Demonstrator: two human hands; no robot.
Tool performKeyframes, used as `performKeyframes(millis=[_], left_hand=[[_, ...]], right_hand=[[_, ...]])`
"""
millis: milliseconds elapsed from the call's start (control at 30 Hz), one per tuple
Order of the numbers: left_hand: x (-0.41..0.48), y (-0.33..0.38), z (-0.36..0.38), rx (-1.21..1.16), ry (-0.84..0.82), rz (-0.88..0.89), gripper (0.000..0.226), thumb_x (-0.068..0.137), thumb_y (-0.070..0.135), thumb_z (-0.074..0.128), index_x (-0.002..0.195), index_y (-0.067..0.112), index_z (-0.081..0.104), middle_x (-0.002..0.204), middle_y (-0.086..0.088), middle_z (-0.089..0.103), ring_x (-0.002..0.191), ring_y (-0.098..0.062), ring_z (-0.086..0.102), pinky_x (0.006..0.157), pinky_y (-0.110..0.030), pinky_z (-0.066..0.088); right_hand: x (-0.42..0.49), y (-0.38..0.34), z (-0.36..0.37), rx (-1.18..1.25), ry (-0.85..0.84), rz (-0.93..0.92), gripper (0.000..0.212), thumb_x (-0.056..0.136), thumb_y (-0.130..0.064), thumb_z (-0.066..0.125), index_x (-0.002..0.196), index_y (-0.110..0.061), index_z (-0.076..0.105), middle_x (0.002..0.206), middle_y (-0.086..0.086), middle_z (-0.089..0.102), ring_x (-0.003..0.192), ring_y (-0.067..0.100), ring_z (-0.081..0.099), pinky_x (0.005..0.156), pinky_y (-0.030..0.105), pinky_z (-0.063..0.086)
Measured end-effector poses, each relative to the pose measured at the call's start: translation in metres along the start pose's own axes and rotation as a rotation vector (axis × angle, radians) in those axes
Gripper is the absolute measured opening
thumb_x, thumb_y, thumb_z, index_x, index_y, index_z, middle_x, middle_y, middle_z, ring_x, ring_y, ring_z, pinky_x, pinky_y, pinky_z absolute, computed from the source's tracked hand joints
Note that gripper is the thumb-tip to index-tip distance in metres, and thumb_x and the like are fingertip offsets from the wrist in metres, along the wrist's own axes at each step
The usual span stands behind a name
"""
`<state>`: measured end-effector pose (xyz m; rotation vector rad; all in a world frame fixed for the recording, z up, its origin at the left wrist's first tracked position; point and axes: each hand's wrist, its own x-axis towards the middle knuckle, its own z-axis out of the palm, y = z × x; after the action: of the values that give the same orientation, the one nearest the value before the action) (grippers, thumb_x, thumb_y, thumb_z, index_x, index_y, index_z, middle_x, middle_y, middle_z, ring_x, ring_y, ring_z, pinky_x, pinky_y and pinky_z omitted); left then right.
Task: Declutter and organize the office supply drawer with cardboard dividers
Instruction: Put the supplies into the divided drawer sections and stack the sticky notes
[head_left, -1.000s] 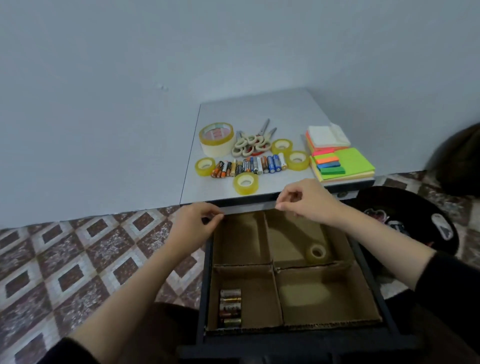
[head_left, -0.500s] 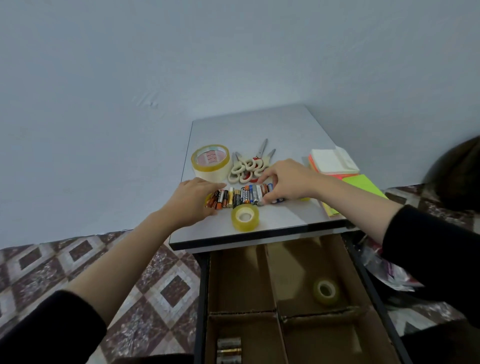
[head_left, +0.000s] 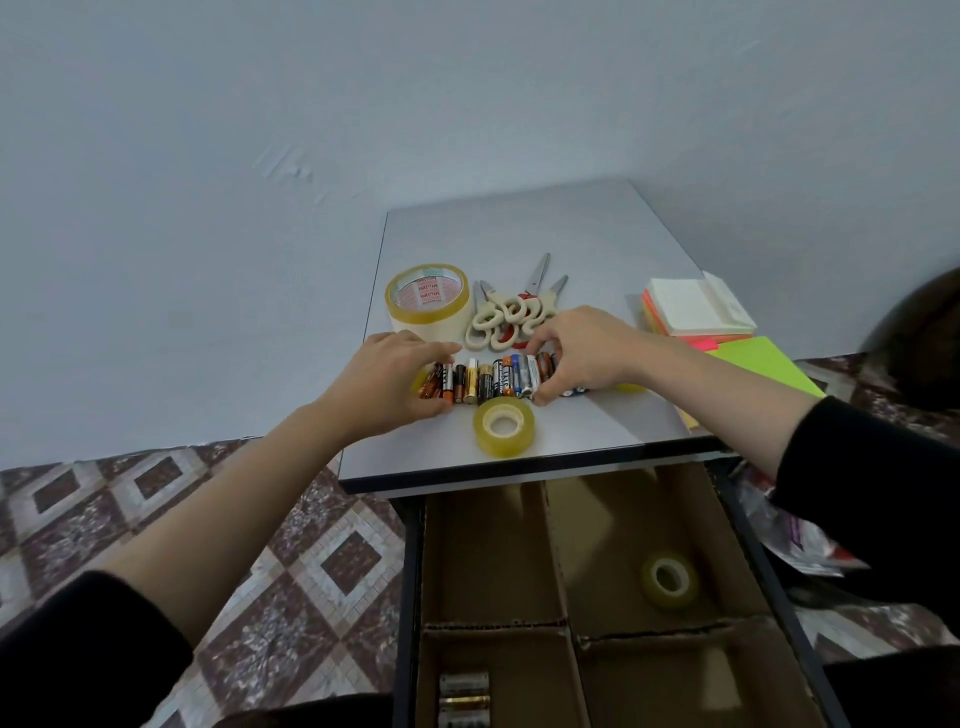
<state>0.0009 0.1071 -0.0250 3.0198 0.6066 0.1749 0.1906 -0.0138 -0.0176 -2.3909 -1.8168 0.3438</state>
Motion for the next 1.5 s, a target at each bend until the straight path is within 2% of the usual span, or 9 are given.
performKeyframes(millis=[267, 400, 533, 667, 833, 967, 1167, 1433, 1500], left_hand=[[-0.013, 0.002, -0.016, -0.116, 0.138, -0.044, 0.059, 0.078, 0.029, 0.072, 0.132, 0.018, 0.051, 0.119, 0.004, 0.063, 0.117, -0.017, 0.050, 0.097, -0.028, 0.034], [-0.025, 0.008, -0.026, -0.142, 0.176, -0.053, 0.057, 0.079, 0.030, 0.072, 0.131, 0.017, 0.052, 0.119, 0.004, 0.063, 0.116, -0.016, 0.051, 0.096, -0.026, 0.034], [-0.039, 0.014, -0.030, -0.144, 0.176, -0.063, 0.059, 0.080, 0.032, 0.071, 0.133, 0.019, 0.050, 0.120, 0.006, 0.063, 0.115, -0.015, 0.052, 0.094, -0.024, 0.034], [-0.049, 0.019, -0.031, -0.124, 0.155, -0.087, 0.059, 0.081, 0.031, 0.069, 0.135, 0.021, 0.047, 0.124, 0.006, 0.061, 0.115, -0.014, 0.051, 0.095, -0.026, 0.035], [-0.051, 0.018, -0.025, -0.131, 0.124, -0.115, 0.058, 0.082, 0.033, 0.068, 0.136, 0.023, 0.046, 0.124, 0.003, 0.061, 0.116, -0.015, 0.052, 0.097, -0.028, 0.036], [-0.045, 0.017, -0.018, -0.139, 0.117, -0.121, 0.058, 0.083, 0.032, 0.067, 0.136, 0.022, 0.046, 0.124, 0.004, 0.061, 0.114, -0.015, 0.052, 0.097, -0.029, 0.037], [-0.037, 0.014, -0.011, -0.182, 0.120, -0.126, 0.057, 0.082, 0.030, 0.069, 0.135, 0.021, 0.048, 0.122, 0.004, 0.062, 0.112, -0.016, 0.054, 0.097, -0.030, 0.038], [-0.032, 0.016, -0.004, -0.201, 0.126, -0.123, 0.058, 0.082, 0.030, 0.069, 0.135, 0.020, 0.048, 0.122, 0.002, 0.062, 0.112, -0.015, 0.055, 0.096, -0.027, 0.038], [-0.033, 0.016, -0.004, -0.201, 0.130, -0.118, 0.058, 0.082, 0.030, 0.069, 0.135, 0.020, 0.048, 0.123, 0.002, 0.062, 0.112, -0.015, 0.055, 0.096, -0.028, 0.038]], right_hand=[[-0.006, 0.000, -0.008, 0.094, 0.058, 0.020, 0.056, 0.070, -0.034, 0.077, 0.121, -0.022, 0.060, 0.117, 0.001, 0.059, 0.100, 0.016, 0.050, 0.074, 0.025, 0.035], [-0.014, 0.000, -0.014, 0.075, 0.071, 0.030, 0.061, 0.071, -0.036, 0.078, 0.126, -0.023, 0.057, 0.119, 0.001, 0.058, 0.095, 0.012, 0.045, 0.072, 0.026, 0.031], [-0.026, 0.000, -0.015, 0.088, 0.075, 0.046, 0.062, 0.072, -0.037, 0.078, 0.128, -0.023, 0.056, 0.120, 0.002, 0.058, 0.090, 0.011, 0.042, 0.060, 0.024, 0.029], [-0.034, 0.000, -0.015, 0.110, 0.074, 0.069, 0.061, 0.075, -0.037, 0.076, 0.129, -0.020, 0.055, 0.124, 0.005, 0.058, 0.108, 0.020, 0.050, 0.073, 0.023, 0.029], [-0.029, -0.004, -0.009, 0.148, 0.075, 0.074, 0.059, 0.075, -0.038, 0.076, 0.127, -0.019, 0.056, 0.124, 0.005, 0.057, 0.101, 0.017, 0.048, 0.072, 0.024, 0.029], [-0.019, -0.004, -0.006, 0.144, 0.045, 0.060, 0.058, 0.074, -0.038, 0.076, 0.126, -0.021, 0.057, 0.129, 0.003, 0.055, 0.110, 0.019, 0.049, 0.074, 0.026, 0.031], [-0.019, 0.009, -0.008, 0.050, -0.020, 0.053, 0.072, 0.070, -0.043, 0.078, 0.133, -0.022, 0.051, 0.136, 0.003, 0.050, 0.118, 0.021, 0.047, 0.081, 0.026, 0.033], [-0.013, 0.012, 0.001, 0.080, 0.031, 0.031, 0.063, 0.072, -0.043, 0.075, 0.128, -0.022, 0.056, 0.131, 0.002, 0.053, 0.114, 0.021, 0.049, 0.080, 0.027, 0.036], [-0.014, 0.011, 0.000, 0.087, 0.048, 0.025, 0.060, 0.072, -0.040, 0.076, 0.127, -0.023, 0.057, 0.123, 0.000, 0.057, 0.106, 0.019, 0.051, 0.074, 0.025, 0.036]])
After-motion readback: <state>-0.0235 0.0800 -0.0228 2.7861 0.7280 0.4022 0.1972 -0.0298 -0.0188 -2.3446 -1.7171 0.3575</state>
